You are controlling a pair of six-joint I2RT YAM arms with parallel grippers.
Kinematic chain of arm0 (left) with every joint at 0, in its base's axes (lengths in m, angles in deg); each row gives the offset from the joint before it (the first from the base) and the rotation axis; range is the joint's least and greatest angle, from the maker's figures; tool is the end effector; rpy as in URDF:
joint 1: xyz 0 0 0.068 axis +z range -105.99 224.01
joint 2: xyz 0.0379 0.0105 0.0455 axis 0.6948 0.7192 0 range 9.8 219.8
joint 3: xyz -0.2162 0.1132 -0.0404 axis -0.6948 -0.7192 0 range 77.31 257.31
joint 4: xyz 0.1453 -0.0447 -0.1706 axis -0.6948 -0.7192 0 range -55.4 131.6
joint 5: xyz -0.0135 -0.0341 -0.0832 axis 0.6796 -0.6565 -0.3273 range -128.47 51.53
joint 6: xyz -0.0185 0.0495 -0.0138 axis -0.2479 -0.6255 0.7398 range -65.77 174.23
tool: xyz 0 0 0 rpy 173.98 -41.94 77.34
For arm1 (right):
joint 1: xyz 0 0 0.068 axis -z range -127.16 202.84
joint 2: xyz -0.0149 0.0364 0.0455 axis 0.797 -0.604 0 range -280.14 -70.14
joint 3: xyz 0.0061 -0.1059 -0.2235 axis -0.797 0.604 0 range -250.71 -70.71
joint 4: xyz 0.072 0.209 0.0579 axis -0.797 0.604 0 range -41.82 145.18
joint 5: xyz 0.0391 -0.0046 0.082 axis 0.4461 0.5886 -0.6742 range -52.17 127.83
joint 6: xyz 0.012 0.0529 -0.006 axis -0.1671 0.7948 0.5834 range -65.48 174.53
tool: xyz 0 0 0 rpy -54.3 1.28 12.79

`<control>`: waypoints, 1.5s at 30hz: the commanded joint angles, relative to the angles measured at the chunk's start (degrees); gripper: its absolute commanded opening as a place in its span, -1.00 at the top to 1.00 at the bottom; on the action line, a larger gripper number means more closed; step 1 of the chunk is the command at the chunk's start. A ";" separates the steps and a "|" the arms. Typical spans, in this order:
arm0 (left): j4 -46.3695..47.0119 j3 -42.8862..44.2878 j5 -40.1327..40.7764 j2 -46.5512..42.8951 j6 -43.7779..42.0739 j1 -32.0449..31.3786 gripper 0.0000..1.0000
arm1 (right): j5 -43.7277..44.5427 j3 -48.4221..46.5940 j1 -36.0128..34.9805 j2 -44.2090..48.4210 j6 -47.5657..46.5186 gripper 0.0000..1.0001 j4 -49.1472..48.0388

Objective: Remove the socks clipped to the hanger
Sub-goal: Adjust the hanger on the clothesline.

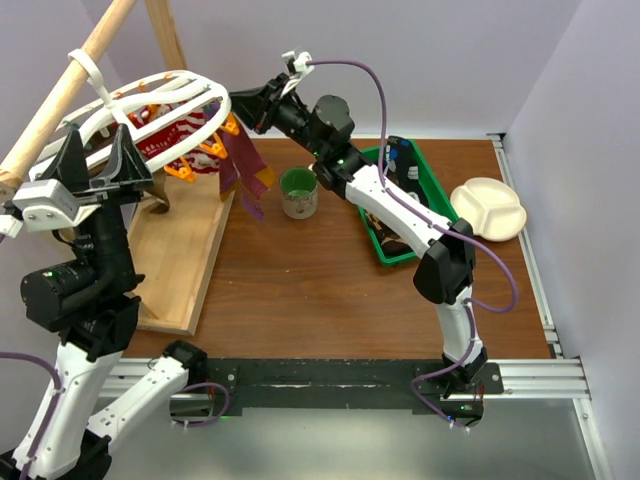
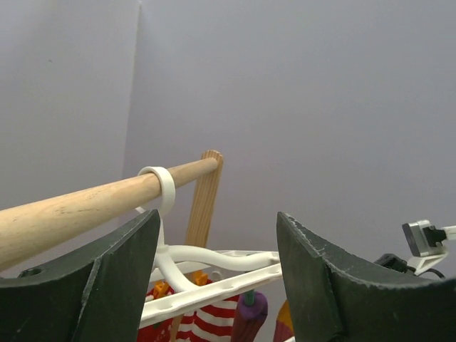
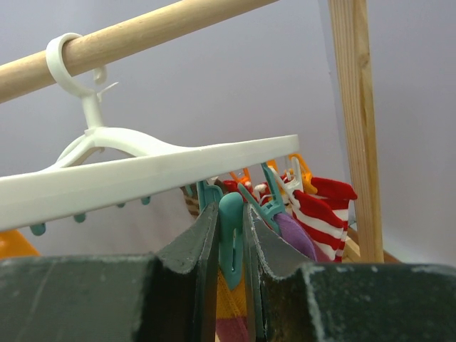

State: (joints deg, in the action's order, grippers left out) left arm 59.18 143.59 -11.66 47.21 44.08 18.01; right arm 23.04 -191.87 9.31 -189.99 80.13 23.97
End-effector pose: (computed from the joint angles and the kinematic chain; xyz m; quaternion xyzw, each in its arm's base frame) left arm 0.0605 -0.0112 0.4888 -0.0927 0.4099 -0.0393 0.9066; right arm 0.3162 0.3132 0.4315 -0.1900 0.5056 0.5324 0.6518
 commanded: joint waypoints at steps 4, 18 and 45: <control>7.99 -1.77 6.50 4.24 -4.34 -0.19 -0.43 | -0.77 -2.67 0.29 0.94 -1.26 0.85 -1.11; 17.04 -3.26 14.50 10.93 -10.32 -0.19 -0.43 | -1.21 -1.35 0.29 2.61 -2.05 0.84 -1.46; 12.22 -0.19 11.87 19.47 -3.31 8.95 -0.43 | -4.02 0.75 -0.85 4.01 -2.14 0.84 -1.46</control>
State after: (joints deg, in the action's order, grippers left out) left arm 75.73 143.26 1.06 65.44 36.45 25.86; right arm 23.17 -191.02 9.75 -189.99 78.38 25.24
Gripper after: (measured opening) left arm 0.717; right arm 0.181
